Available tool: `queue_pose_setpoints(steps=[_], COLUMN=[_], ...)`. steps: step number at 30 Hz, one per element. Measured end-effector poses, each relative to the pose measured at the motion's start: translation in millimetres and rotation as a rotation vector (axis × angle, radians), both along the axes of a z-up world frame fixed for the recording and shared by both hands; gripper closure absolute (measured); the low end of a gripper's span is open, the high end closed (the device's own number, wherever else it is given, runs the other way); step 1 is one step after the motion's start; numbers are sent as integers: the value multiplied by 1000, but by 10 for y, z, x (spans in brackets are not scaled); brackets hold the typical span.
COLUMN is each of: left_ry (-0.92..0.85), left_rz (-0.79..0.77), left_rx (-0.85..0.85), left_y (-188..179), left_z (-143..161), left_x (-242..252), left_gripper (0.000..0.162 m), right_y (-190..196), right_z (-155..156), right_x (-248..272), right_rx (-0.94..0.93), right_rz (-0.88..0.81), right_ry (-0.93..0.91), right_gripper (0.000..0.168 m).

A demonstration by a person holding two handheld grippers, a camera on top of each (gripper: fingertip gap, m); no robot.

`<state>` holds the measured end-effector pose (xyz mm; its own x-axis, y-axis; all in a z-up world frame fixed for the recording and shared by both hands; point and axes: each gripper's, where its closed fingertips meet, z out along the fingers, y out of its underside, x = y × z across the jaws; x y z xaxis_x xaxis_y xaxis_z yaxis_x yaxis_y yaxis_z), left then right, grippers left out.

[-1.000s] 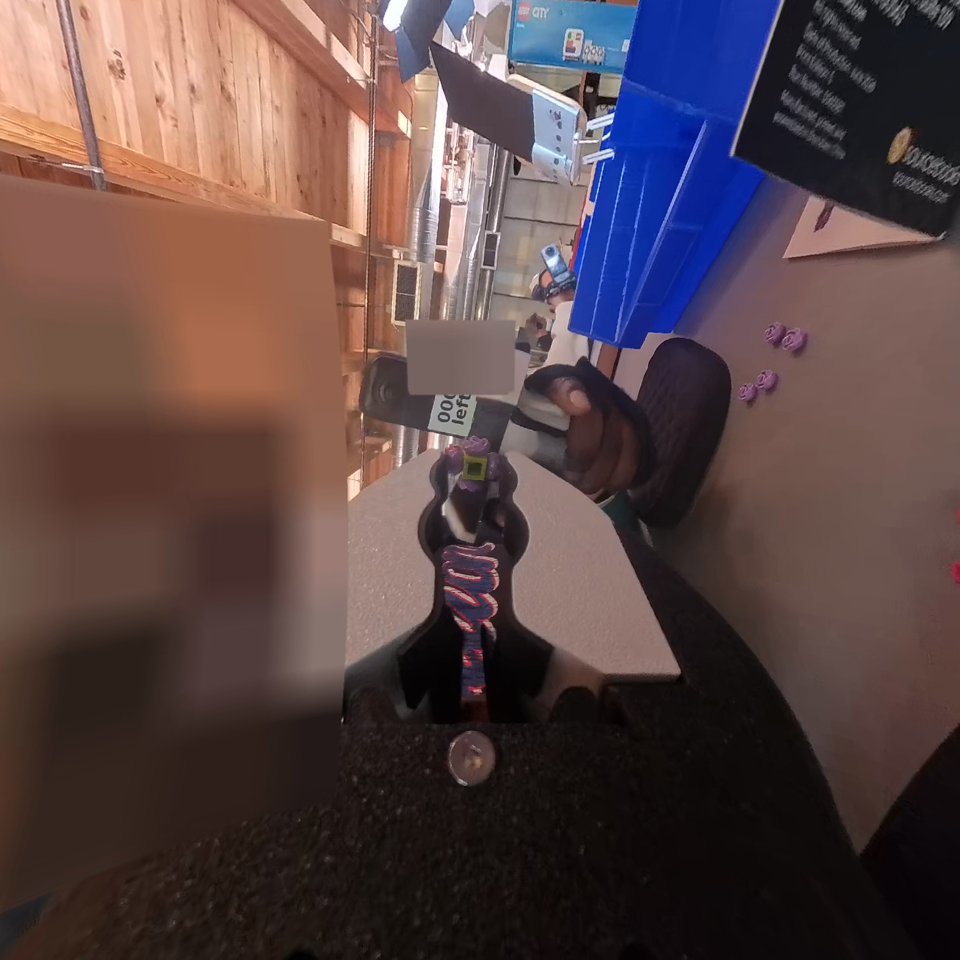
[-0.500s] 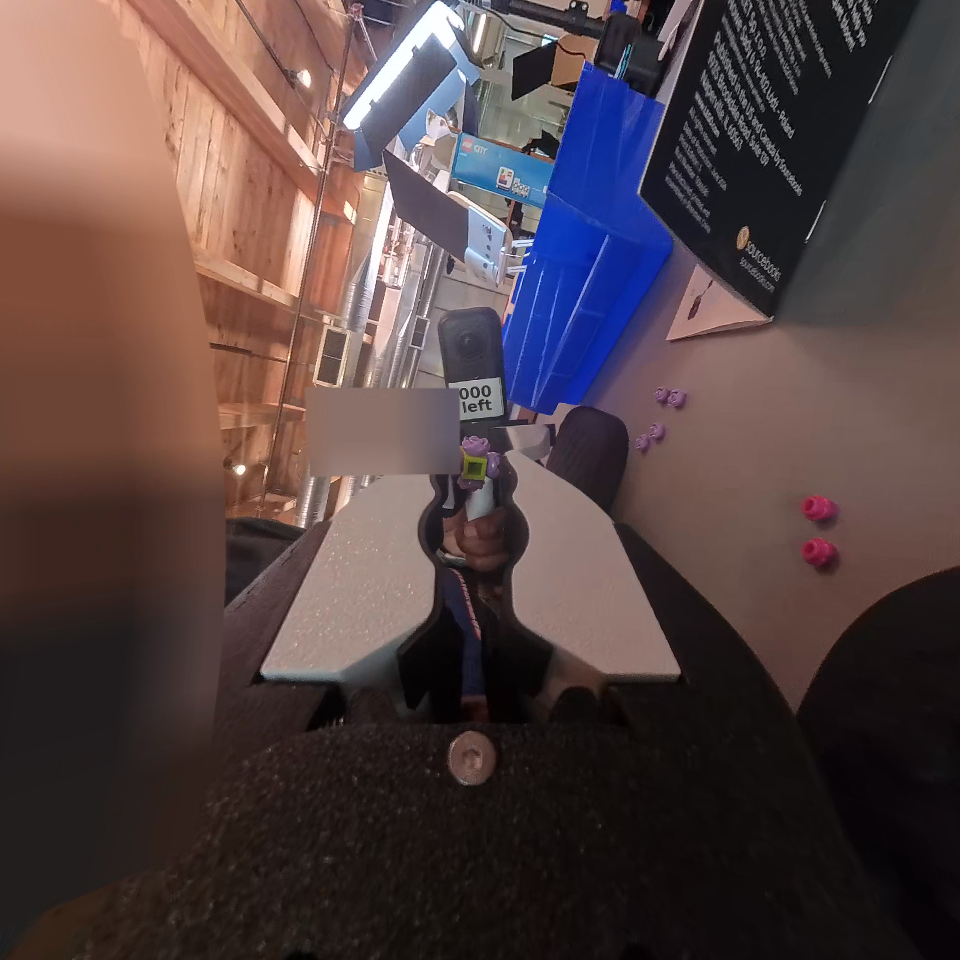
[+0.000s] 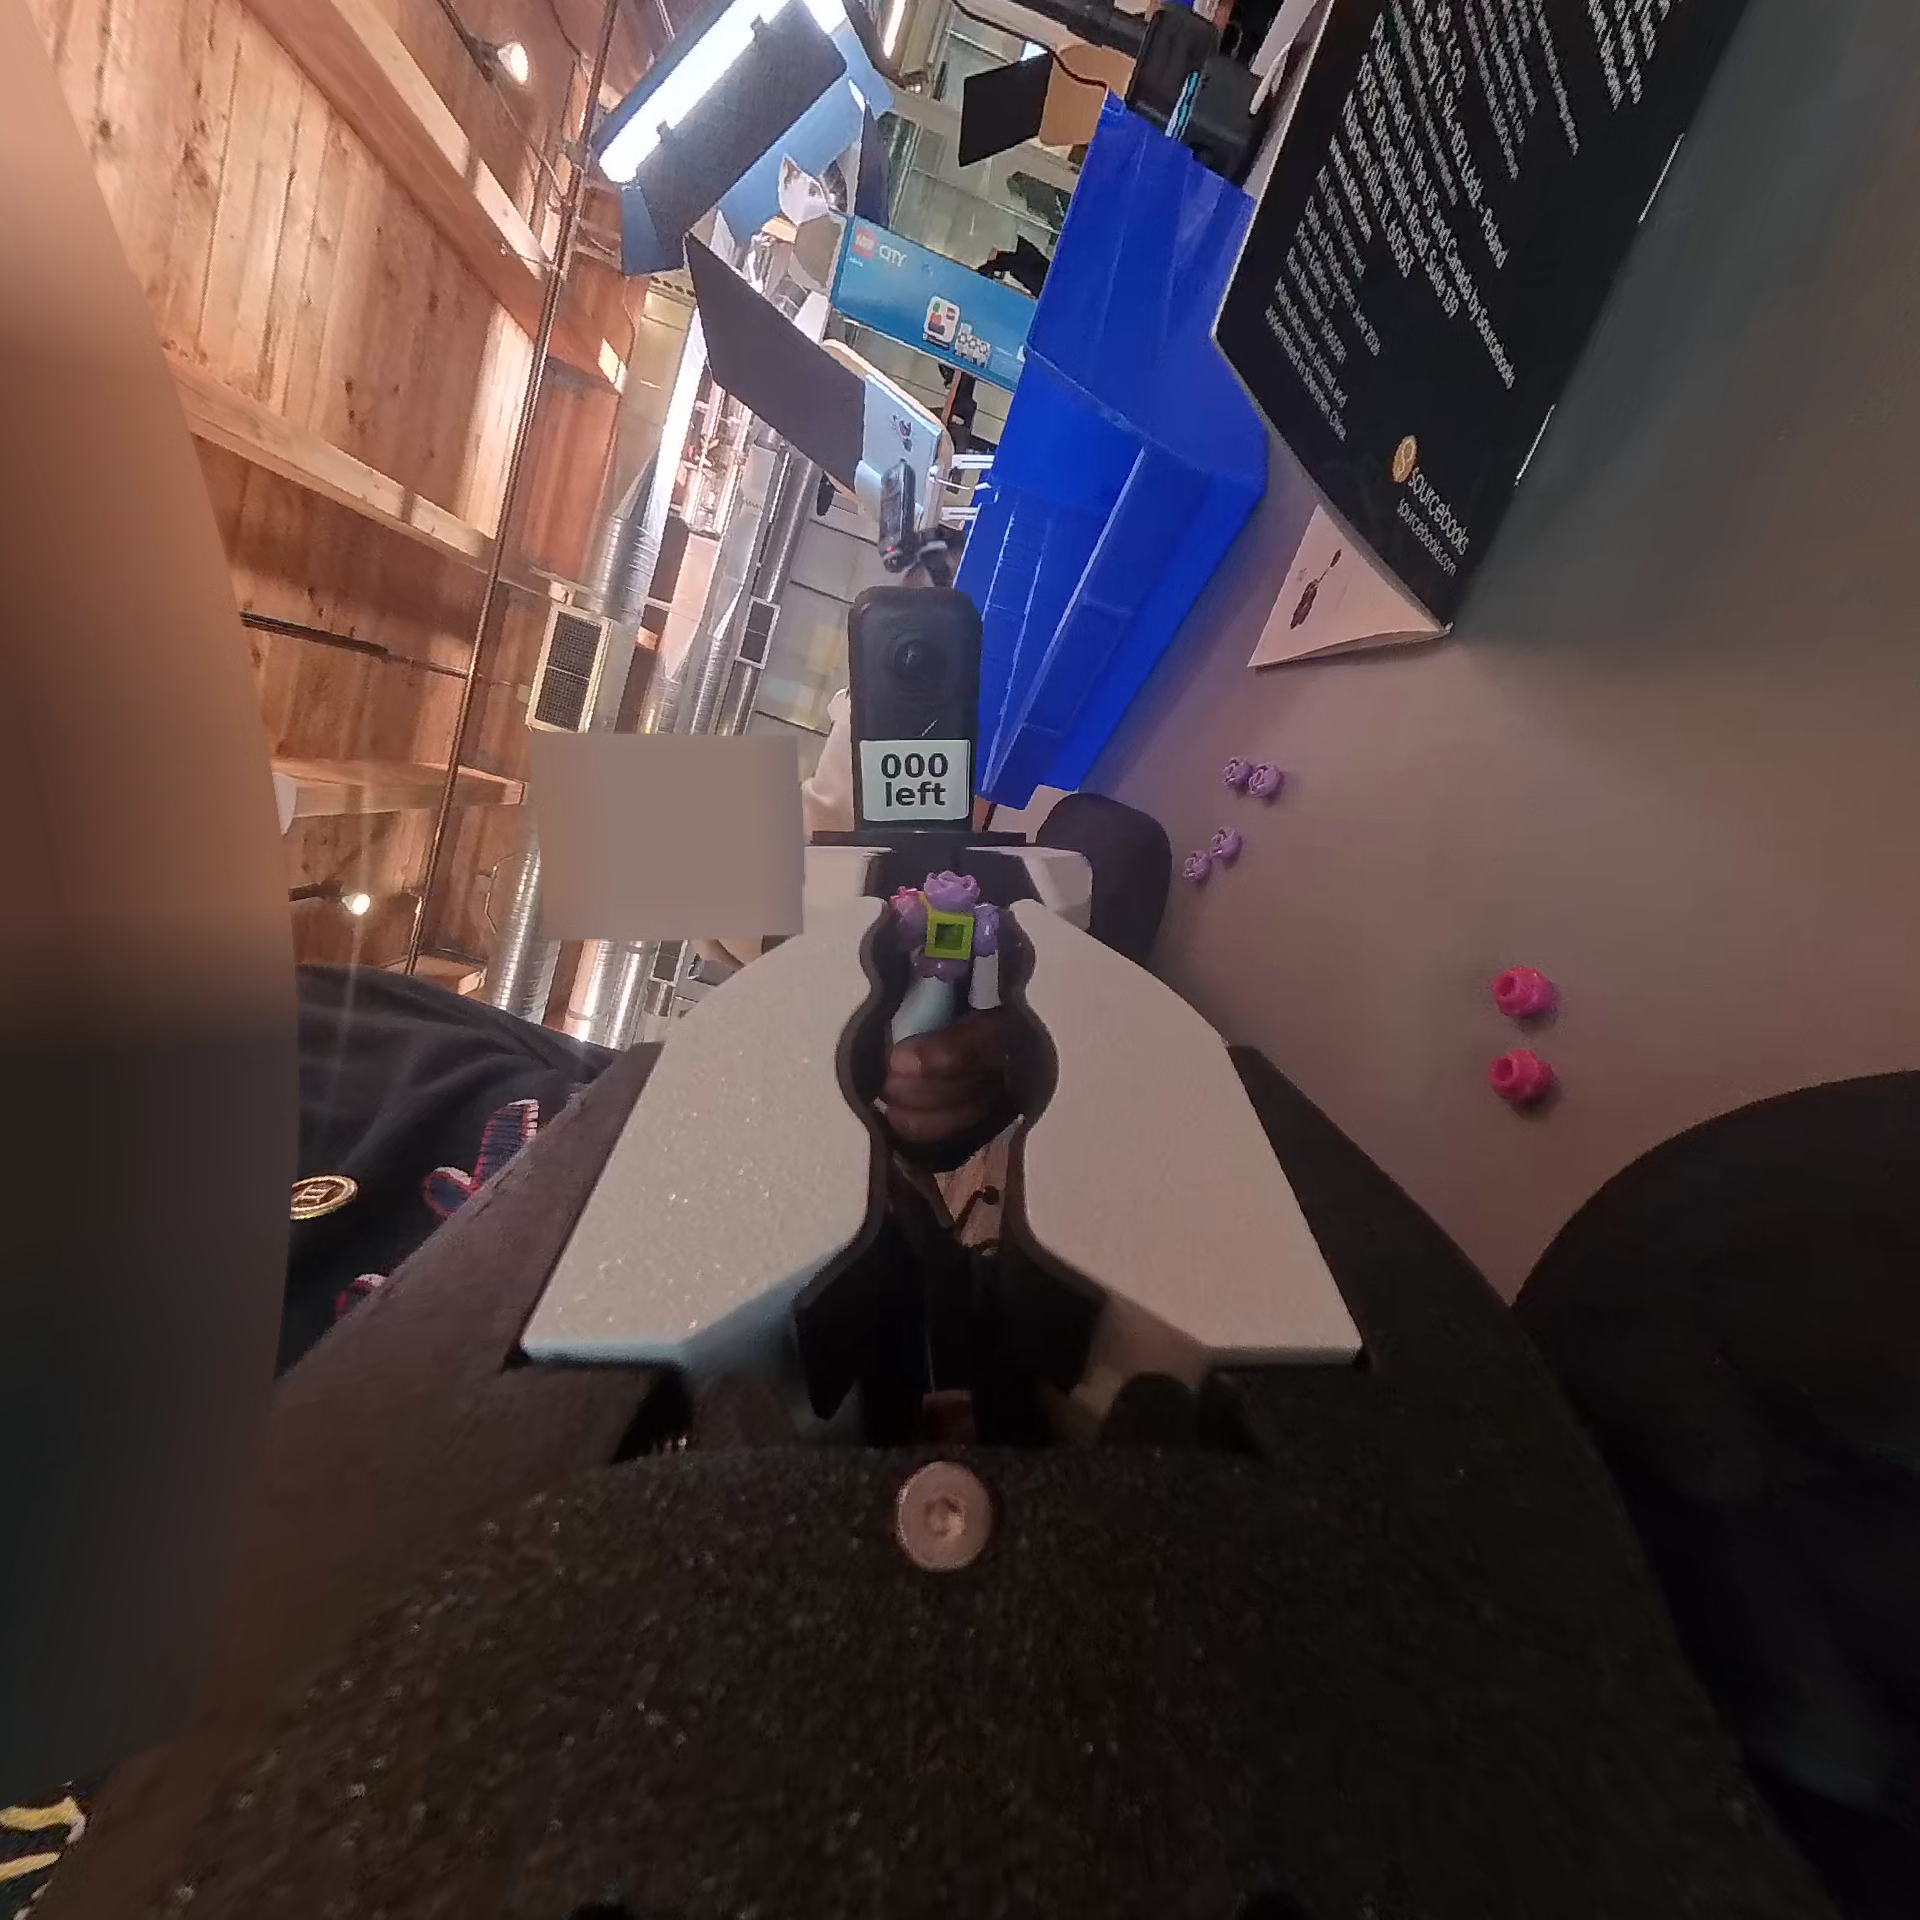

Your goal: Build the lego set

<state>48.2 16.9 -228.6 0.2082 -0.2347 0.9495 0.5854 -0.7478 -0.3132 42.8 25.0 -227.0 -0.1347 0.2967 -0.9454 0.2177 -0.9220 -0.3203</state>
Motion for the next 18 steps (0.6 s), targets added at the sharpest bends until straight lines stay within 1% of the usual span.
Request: queue_pose_setpoints(steps=[4,6,11,18], left_ry=[-4,-7,-19,-25], left_rz=[-2,5,4,4], left_rx=[6,6,12,22], left_y=[5,12,9,-7], left_z=[4,-5,-1,11], left_x=[4,1,5,-2], left_gripper=[131,137,145,147], right_y=[-10,-8,-14,-28], right_z=[-12,-17,-40,-27], right_x=[-1,-5,-6,-9], right_rx=[21,25,45,75], right_rz=[-3,-7,-10,-12], right_ry=[-8,-12,-28,-25], right_gripper=[150,150,150,150])
